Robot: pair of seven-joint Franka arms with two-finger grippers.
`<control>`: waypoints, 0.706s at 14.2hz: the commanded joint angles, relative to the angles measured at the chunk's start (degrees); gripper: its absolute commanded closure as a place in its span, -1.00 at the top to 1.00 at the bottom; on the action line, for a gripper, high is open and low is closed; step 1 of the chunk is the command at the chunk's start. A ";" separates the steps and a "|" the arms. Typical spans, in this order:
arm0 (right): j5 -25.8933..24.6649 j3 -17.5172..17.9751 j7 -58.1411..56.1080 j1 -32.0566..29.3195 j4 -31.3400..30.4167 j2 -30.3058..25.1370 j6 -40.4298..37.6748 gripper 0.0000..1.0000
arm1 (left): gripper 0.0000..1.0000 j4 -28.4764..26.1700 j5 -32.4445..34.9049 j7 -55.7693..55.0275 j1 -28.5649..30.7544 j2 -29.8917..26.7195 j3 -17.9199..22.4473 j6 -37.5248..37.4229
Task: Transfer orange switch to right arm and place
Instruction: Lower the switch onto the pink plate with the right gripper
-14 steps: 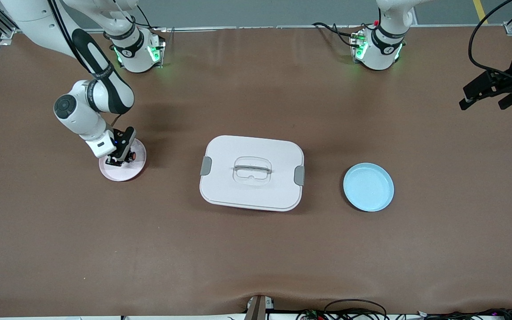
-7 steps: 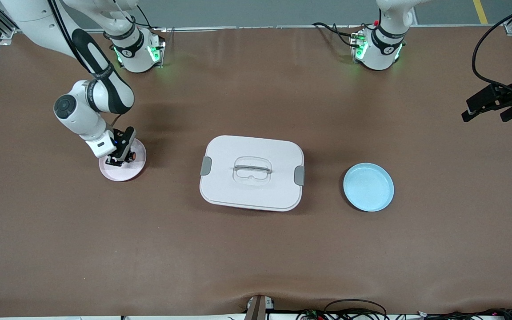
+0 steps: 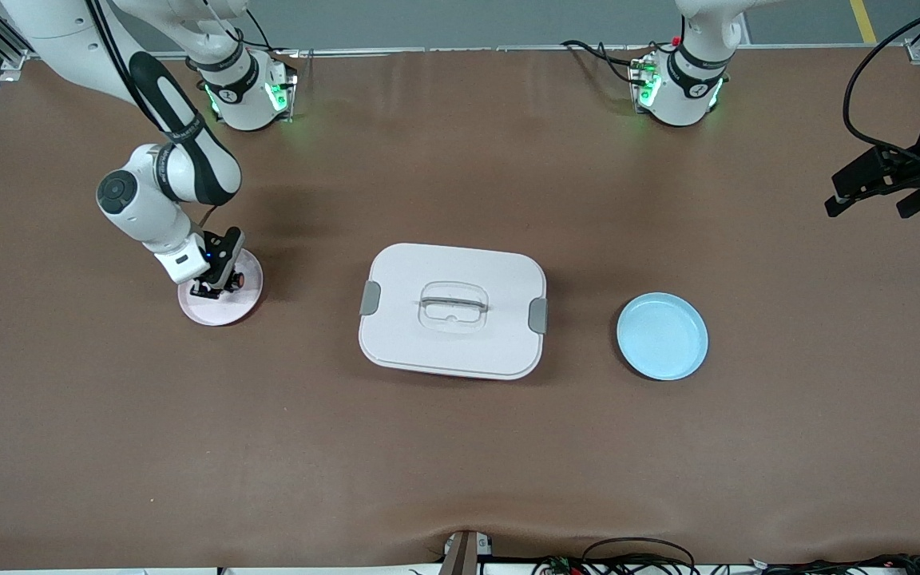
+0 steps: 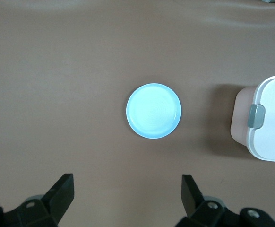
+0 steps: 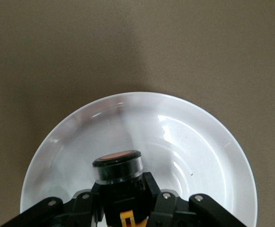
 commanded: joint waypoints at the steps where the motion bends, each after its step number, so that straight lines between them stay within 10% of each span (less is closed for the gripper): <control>1: 1.14 -0.09 -1.13 0.55 1.79 1.18 -0.67 0.34 | 1.00 1.47 1.37 -0.12 -6.44 0.53 6.43 -1.11; 2: 1.14 0.00 -1.04 0.55 2.05 1.18 -0.67 0.99 | 1.00 1.47 1.37 -0.12 -7.77 0.53 7.76 -1.11; 10: 1.14 0.09 0.27 0.64 2.76 1.18 -1.20 1.00 | 1.00 1.47 1.46 -0.12 -9.01 0.53 8.48 -1.11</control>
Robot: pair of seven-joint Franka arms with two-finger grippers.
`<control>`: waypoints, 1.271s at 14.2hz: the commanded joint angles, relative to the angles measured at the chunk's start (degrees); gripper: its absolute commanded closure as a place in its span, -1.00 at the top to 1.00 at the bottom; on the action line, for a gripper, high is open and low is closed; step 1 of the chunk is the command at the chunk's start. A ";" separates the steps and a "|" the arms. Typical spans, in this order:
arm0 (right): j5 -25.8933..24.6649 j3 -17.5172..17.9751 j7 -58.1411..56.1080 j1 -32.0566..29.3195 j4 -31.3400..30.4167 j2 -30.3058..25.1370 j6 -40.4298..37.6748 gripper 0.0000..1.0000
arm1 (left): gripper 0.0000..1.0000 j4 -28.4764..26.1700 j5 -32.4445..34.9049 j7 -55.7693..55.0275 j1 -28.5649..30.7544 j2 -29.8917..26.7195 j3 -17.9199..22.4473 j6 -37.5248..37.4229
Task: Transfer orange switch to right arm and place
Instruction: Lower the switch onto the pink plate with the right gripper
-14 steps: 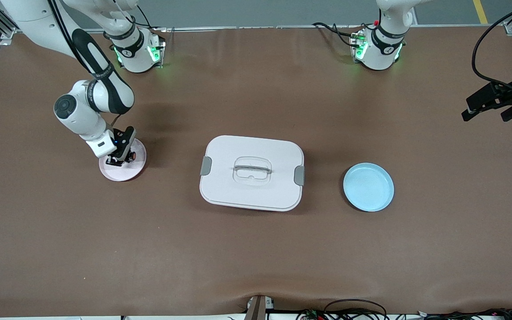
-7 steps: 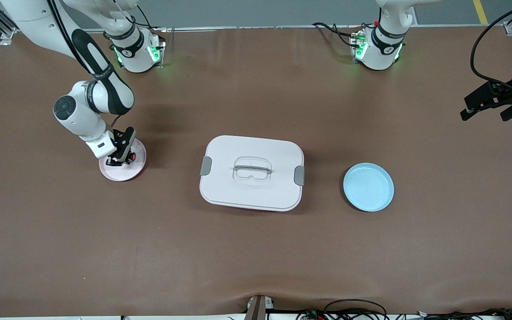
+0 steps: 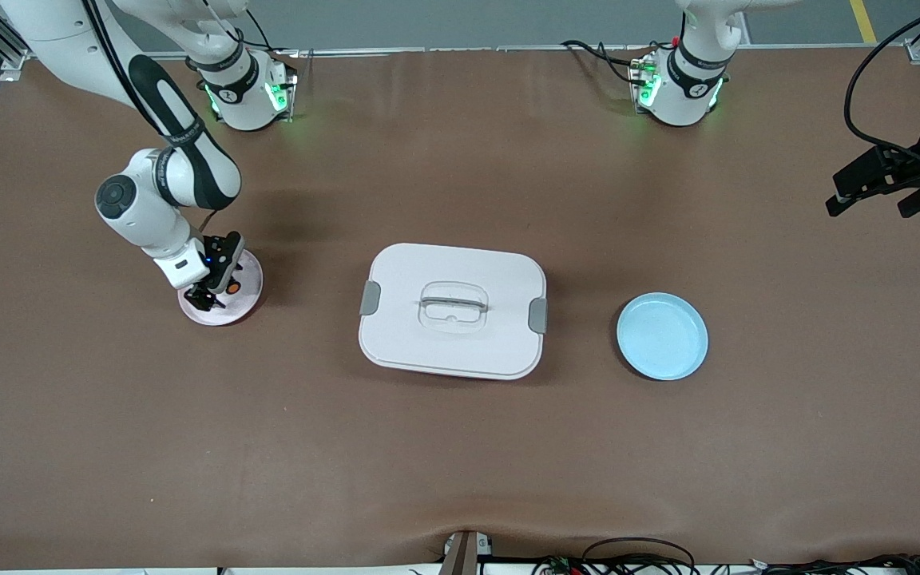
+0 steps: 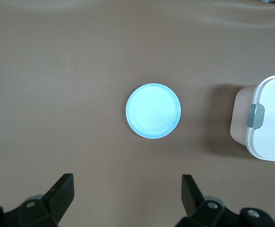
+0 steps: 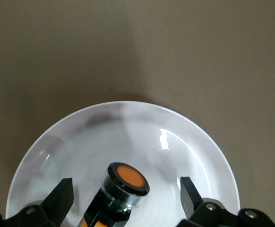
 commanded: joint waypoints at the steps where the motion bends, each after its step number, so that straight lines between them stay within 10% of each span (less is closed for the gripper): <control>1: 1.08 0.15 0.82 0.65 1.84 0.22 -2.76 1.00 | 1.00 1.46 1.40 -0.12 -1.28 0.52 0.97 -1.11; 18: -0.24 -0.11 51.85 4.96 20.72 -7.86 -45.28 1.00 | 1.00 1.46 2.98 -3.63 -2.60 2.37 0.45 -1.37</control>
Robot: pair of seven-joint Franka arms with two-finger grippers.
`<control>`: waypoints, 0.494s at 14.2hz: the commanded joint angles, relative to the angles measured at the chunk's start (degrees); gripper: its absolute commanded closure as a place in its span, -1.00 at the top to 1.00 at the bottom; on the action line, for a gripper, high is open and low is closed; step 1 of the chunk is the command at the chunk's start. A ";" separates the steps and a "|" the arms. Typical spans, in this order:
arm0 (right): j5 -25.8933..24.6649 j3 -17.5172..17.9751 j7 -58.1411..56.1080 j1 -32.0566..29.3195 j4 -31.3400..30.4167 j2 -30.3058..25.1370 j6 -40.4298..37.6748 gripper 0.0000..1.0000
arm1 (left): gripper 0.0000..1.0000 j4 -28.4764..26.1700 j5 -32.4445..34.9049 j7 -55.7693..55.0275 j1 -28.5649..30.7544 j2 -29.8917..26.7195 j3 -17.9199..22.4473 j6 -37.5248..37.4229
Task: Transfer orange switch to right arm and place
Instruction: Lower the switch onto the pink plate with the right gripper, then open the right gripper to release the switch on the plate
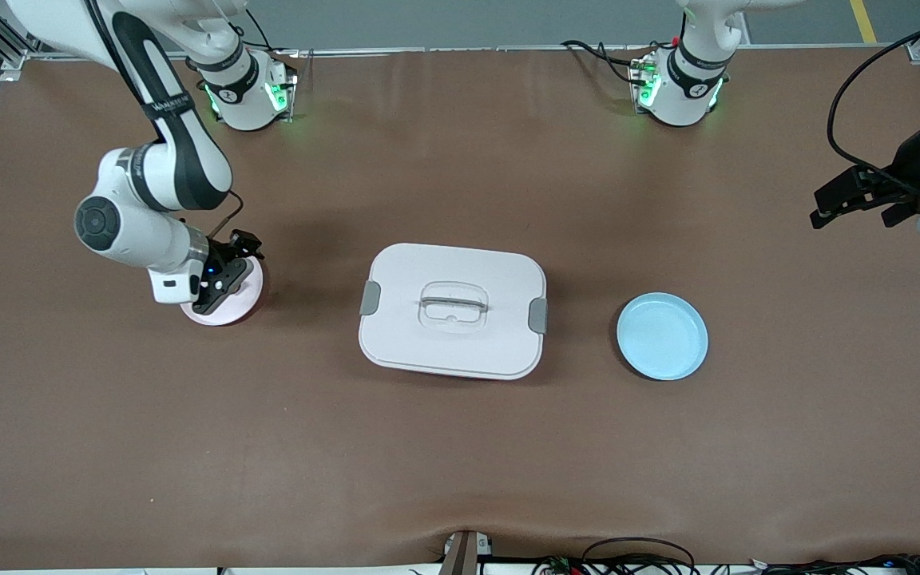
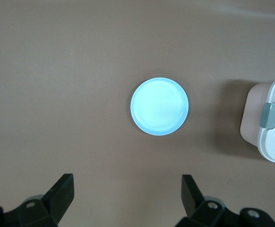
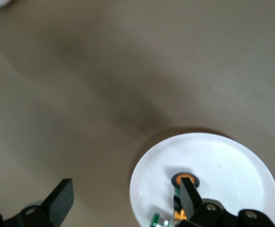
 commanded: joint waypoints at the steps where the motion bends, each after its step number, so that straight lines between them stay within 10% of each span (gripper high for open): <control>1: -2.31 -0.52 9.97 -0.31 6.17 -0.90 -8.74 1.00 | 1.00 1.43 0.56 -0.90 -0.57 0.18 -0.15 -1.00; 7: -8.92 -0.61 23.69 -5.22 22.09 -0.11 -27.65 1.00 | 1.00 1.43 0.47 -0.90 -0.39 0.09 -0.24 -1.00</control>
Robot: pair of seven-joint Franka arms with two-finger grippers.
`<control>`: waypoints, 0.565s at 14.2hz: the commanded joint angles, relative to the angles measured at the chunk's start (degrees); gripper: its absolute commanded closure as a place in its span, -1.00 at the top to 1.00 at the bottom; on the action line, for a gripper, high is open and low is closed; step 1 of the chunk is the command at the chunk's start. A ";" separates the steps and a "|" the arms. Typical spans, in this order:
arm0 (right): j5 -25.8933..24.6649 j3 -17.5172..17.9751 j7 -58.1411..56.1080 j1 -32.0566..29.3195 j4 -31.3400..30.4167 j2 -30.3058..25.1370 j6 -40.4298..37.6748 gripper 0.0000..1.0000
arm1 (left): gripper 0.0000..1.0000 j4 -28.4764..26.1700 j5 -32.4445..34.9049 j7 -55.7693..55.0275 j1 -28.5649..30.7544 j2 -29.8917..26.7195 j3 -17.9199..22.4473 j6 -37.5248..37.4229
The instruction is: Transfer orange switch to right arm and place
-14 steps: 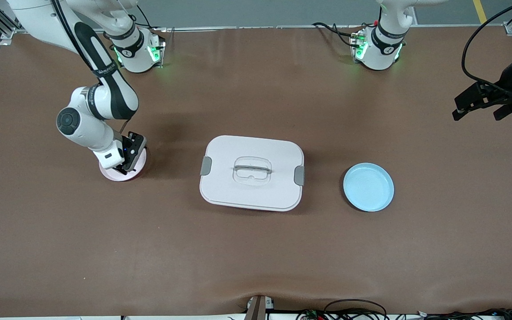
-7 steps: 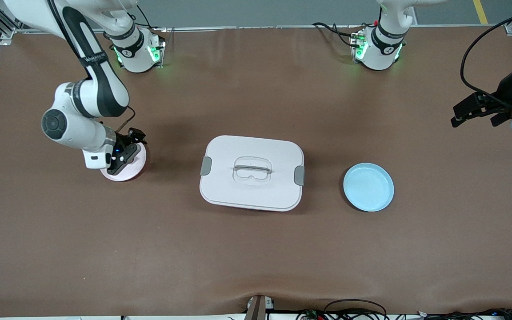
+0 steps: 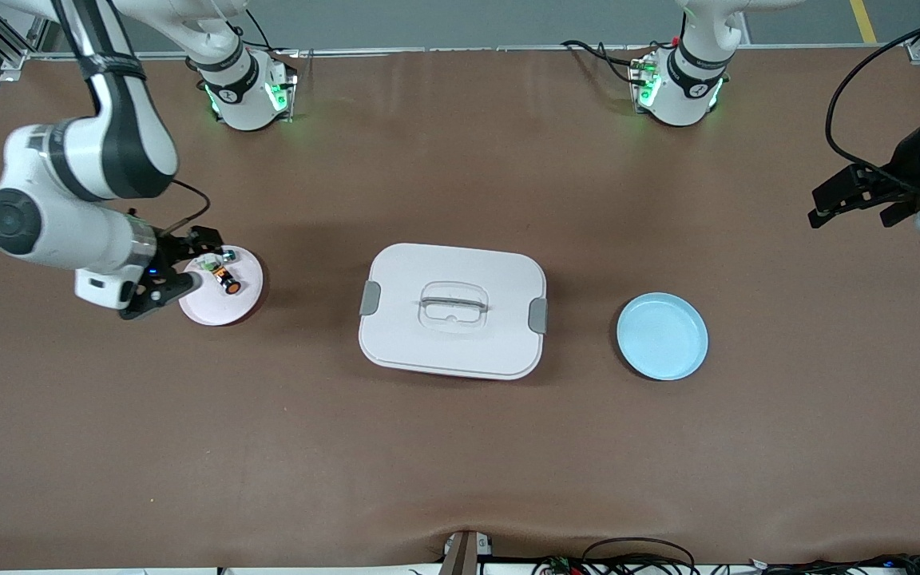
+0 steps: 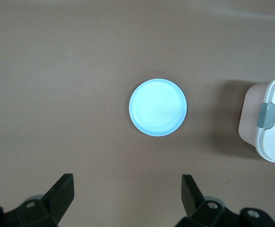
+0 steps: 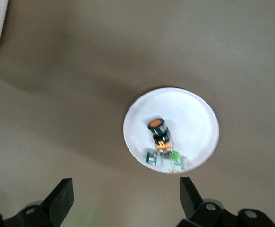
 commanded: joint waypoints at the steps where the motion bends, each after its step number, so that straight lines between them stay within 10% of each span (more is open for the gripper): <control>1: -1.60 0.48 6.46 -4.12 5.05 0.92 -5.50 1.00 | 1.00 1.04 0.47 -0.90 -0.35 0.09 -0.21 -1.00; 8: -7.20 0.83 27.20 -5.72 19.00 2.40 -17.36 1.00 | 1.00 1.92 0.47 -0.72 -0.08 0.18 -0.12 -1.00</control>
